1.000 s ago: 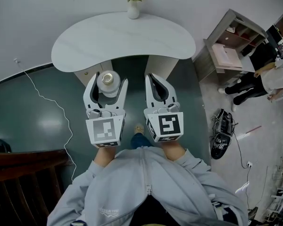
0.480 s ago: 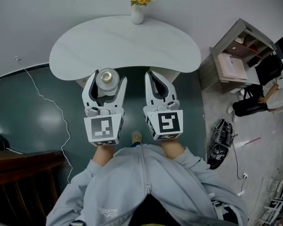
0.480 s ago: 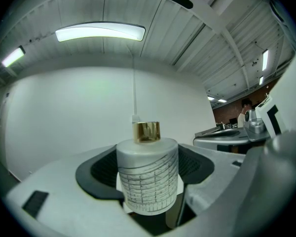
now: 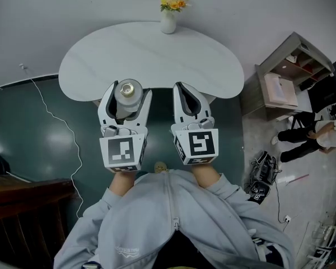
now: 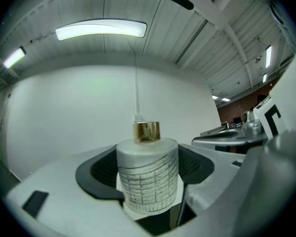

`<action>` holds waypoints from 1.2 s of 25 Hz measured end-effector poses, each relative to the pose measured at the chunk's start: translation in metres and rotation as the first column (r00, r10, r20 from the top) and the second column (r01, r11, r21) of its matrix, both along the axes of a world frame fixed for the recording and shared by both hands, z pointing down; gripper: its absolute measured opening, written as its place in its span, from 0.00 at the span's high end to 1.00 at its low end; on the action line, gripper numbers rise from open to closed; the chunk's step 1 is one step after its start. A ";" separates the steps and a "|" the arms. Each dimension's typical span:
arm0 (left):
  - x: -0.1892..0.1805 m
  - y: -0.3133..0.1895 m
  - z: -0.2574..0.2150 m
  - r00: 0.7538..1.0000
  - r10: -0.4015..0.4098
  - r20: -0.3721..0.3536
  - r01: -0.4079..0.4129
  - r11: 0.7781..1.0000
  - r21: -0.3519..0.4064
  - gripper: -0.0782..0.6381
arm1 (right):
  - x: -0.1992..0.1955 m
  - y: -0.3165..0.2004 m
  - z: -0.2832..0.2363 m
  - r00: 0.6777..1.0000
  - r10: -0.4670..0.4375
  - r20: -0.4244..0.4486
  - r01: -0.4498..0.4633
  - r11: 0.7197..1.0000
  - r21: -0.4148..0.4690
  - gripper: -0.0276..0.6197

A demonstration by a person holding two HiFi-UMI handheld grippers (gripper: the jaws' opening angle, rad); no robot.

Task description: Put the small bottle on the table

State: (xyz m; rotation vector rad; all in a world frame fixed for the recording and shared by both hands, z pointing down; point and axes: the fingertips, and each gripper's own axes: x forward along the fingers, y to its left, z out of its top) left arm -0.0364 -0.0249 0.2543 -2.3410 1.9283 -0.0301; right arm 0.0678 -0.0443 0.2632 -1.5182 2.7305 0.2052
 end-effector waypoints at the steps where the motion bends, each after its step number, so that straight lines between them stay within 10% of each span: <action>1: -0.001 -0.003 0.001 1.000 -0.001 0.001 0.001 1.000 0.000 0.42 | -0.001 -0.004 0.001 1.000 -0.002 -0.001 0.002 1.000 0.000 0.91; 30: -0.051 -0.183 0.019 0.997 0.071 0.008 -0.070 0.997 -0.030 0.42 | -0.059 -0.172 0.016 0.999 0.035 -0.016 -0.035 0.999 -0.004 0.91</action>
